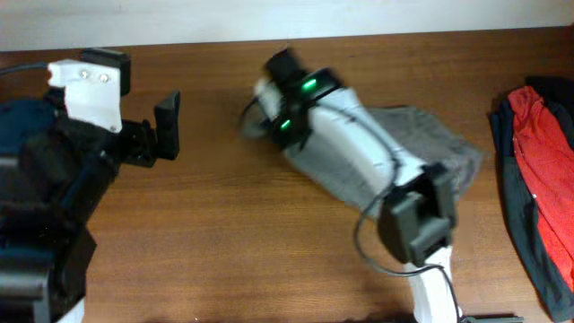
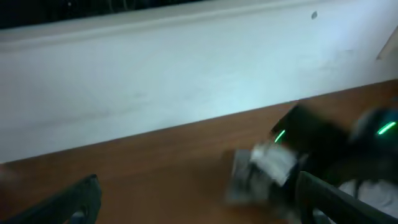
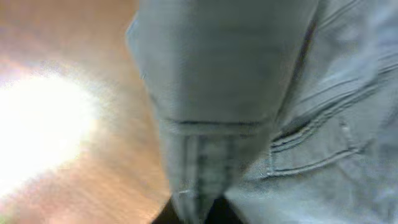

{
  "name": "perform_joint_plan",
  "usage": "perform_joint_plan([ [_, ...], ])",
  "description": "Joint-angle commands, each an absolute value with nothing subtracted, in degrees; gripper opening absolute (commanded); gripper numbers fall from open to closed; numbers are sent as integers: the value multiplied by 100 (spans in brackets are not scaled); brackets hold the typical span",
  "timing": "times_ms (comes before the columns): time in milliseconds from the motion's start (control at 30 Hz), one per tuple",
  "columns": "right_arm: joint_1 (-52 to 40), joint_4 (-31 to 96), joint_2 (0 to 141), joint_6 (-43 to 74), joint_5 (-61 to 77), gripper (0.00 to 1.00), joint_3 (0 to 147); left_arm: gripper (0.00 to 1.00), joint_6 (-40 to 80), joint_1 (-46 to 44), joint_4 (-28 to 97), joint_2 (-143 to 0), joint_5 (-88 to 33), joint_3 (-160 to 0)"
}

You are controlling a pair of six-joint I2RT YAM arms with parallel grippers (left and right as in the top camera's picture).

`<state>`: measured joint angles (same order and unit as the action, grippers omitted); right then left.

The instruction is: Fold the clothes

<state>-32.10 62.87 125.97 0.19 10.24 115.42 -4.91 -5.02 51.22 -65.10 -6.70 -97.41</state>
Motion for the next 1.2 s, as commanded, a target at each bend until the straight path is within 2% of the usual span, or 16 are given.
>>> perform_joint_plan([
  [0, -4003, 6320, 12722, 38, 1092, 32, 11555, 99, -482, -508, 5100, -6396, -591, -9863],
  [100, -4421, 6521, 12702, -316, 788, 57, 11557, 99, -482, -508, 5100, -6392, -532, -9863],
  [200, -4410, 6761, 12700, -255, 436, 58, 11557, 99, -480, -508, 5103, -6418, -445, -9863],
  [300, -3892, 6973, 12665, 64, 405, 57, 11557, 99, -475, -508, 5277, -6536, -445, -9863],
  [400, -3037, 7091, 12523, 202, 882, 54, 11557, 99, -222, -508, 5553, -6869, -497, -9863],
  [500, -2123, 7210, 12309, 344, 1466, 53, 11557, 99, -217, -508, 5758, -7456, -1090, -9861],
  [567, -1527, 7395, 12140, 768, 1463, 52, 11557, 90, -217, -510, 5822, -8044, -1619, -9861],
  [600, -1262, 7500, 12046, 926, 1463, 50, 11557, 89, -217, -510, 5819, -8377, -1887, -9861],
  [700, -615, 7787, 11710, 1041, 1485, 48, 11557, 69, -217, -526, 5677, -9242, -2423, -9861],
  [733, -377, 7900, 11515, 1039, 1483, 48, 11557, 51, -215, -526, 5527, -9717, -2635, -9861],
  [833, 10, 8169, 11000, 1037, 1481, 47, 11557, 24, -215, -578, 5076, -10683, -2895, -9861],
  [867, 117, 8294, 10709, 1035, 1474, 48, 11557, 6, -215, -674, 4759, -11190, -2886, -9861],
  [900, 126, 8357, 10571, 1033, 1433, 48, 11557, 0, -215, -764, 4560, -11474, -2884, -9861],
  [1067, 115, 8608, 10267, 972, 1374, 48, 11557, 1, -543, -1275, 4292, -12436, -2246, -9861],
  [1167, 115, 8665, 10269, 972, 1149, 49, 11555, 0, -631, -1538, 4534, -12750, -1387, -9861],
])
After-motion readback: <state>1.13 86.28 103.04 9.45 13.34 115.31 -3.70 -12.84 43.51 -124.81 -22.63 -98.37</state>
